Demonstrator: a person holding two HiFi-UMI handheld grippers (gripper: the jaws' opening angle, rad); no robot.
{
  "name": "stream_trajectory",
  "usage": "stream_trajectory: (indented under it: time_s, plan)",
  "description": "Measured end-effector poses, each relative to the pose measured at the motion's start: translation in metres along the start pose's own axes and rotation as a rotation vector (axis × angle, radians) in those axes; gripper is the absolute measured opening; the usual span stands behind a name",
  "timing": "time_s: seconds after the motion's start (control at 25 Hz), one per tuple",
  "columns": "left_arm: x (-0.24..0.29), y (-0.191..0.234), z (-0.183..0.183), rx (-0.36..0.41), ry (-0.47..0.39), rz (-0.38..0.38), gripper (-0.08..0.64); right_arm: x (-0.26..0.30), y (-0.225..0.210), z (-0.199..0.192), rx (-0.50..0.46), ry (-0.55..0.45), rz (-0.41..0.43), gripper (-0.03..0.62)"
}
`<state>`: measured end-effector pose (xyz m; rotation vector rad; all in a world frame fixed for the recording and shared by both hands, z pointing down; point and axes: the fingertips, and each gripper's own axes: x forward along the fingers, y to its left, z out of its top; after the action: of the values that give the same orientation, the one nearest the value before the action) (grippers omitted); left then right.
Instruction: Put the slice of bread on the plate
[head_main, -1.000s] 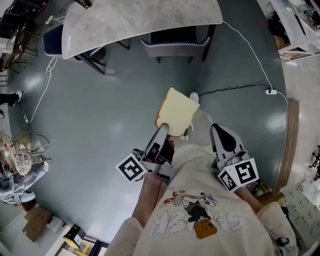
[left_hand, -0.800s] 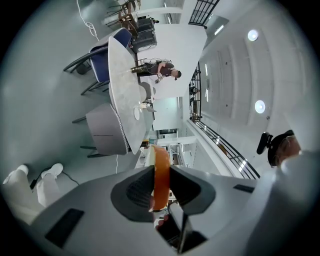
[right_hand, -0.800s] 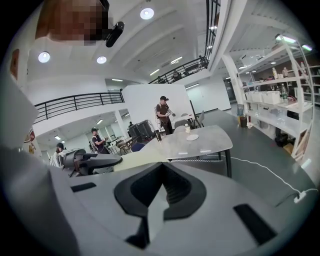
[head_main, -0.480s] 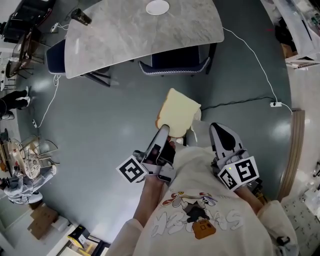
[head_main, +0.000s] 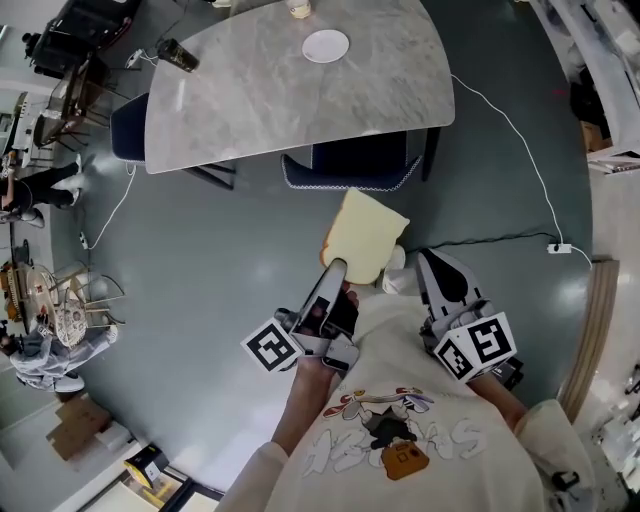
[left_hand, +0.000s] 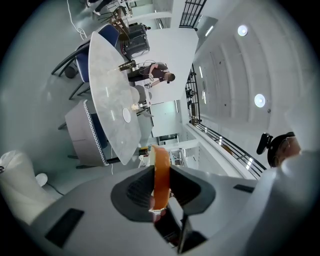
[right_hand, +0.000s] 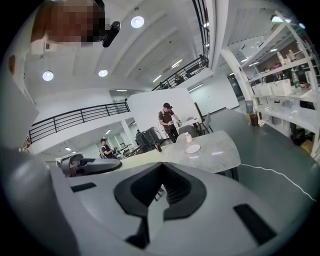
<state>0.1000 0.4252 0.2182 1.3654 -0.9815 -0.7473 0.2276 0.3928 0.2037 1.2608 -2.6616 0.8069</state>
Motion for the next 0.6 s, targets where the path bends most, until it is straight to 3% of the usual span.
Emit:
stream_trajectory:
  time_s: [0.6]
  plan:
    - [0.026, 0.003, 0.028, -0.017, -0.002, 0.014, 0.098, 0.037, 0.003, 0.013, -0.055, 0.029, 0.024, 0.005]
